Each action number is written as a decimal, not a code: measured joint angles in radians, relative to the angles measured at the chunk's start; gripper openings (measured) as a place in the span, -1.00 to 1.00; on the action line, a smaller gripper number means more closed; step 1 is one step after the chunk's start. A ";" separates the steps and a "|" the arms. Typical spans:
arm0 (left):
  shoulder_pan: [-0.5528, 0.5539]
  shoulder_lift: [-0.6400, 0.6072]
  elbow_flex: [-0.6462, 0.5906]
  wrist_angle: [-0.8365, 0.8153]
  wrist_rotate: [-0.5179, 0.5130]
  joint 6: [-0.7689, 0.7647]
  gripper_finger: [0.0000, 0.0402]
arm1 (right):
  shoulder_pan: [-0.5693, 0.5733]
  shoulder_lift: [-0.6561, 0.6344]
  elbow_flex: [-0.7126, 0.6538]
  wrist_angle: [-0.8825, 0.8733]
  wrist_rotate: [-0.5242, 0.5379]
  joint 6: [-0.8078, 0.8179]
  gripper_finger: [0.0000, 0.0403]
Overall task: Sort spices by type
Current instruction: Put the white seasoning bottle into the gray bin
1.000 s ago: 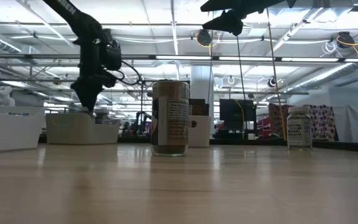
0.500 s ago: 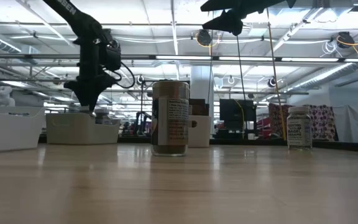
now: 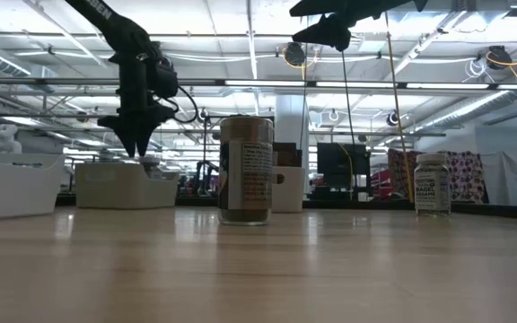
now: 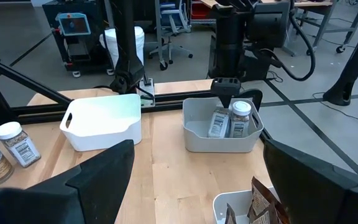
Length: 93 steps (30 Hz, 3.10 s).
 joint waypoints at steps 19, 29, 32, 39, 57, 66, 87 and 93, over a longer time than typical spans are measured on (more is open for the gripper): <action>-0.055 -0.003 0.002 -0.052 0.100 0.474 -0.30 | 0.000 0.000 0.000 -0.002 0.000 -0.007 0.69; -0.180 -0.003 0.002 -0.034 -0.142 0.979 -0.30 | 0.000 0.000 0.000 -0.033 0.000 -0.015 0.69; -0.187 -0.003 0.002 -0.035 -0.341 1.048 -0.30 | 0.000 0.000 0.000 -0.055 0.001 -0.015 0.69; -0.166 0.000 0.000 -0.072 -0.407 1.141 -0.30 | 0.000 0.000 0.000 -0.081 0.001 -0.017 0.69; -0.162 0.075 -0.054 0.040 -0.337 1.163 -0.30 | 0.000 0.000 0.000 -0.129 0.006 -0.026 0.69; -0.182 0.075 -0.054 0.051 -0.228 1.260 -0.30 | 0.000 0.000 0.000 -0.149 0.006 -0.024 0.69; -0.169 0.131 -0.054 0.099 -0.243 1.259 0.60 | 0.000 0.000 0.000 -0.167 0.005 -0.026 0.69; -0.172 0.133 -0.054 0.092 -0.238 1.261 0.60 | 0.000 0.000 0.000 -0.168 0.005 -0.026 0.69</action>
